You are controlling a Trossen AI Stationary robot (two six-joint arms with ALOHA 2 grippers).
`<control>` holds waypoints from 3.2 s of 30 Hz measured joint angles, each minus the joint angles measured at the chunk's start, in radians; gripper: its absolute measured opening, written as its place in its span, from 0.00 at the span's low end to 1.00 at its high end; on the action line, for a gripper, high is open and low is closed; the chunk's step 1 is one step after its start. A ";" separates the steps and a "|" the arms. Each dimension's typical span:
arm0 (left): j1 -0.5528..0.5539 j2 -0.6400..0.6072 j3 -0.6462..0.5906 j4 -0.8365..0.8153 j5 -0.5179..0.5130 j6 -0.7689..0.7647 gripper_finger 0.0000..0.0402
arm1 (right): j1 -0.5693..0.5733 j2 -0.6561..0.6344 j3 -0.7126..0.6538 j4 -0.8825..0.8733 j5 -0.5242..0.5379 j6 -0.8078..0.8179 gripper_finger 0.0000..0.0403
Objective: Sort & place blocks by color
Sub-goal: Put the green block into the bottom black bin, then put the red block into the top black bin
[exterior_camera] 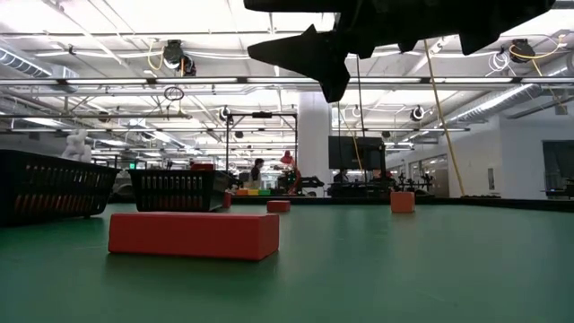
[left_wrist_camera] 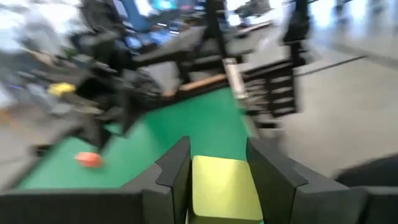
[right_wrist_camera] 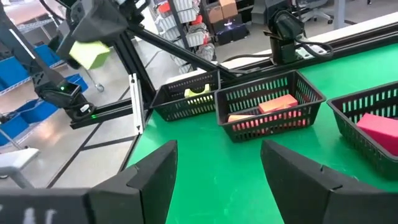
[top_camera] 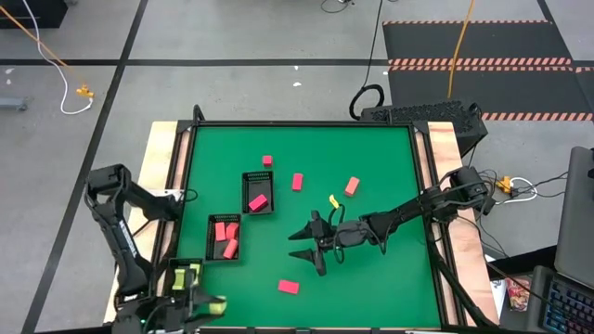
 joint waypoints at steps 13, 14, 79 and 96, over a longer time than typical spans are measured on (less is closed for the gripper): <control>-0.002 -0.197 0.000 -0.914 0.710 -0.898 0.33 | -0.014 0.000 0.000 0.015 0.001 -0.006 0.56; 0.001 -0.209 0.000 -0.976 0.751 -0.932 0.33 | -0.014 0.000 0.000 0.013 0.001 -0.004 0.56; 0.705 -0.229 -0.214 0.204 0.839 0.013 0.63 | 0.193 0.000 0.000 -0.154 0.431 -0.127 0.56; 0.809 -0.229 -0.278 0.311 0.918 0.044 0.64 | 0.190 0.000 0.000 -0.165 0.446 -0.106 0.56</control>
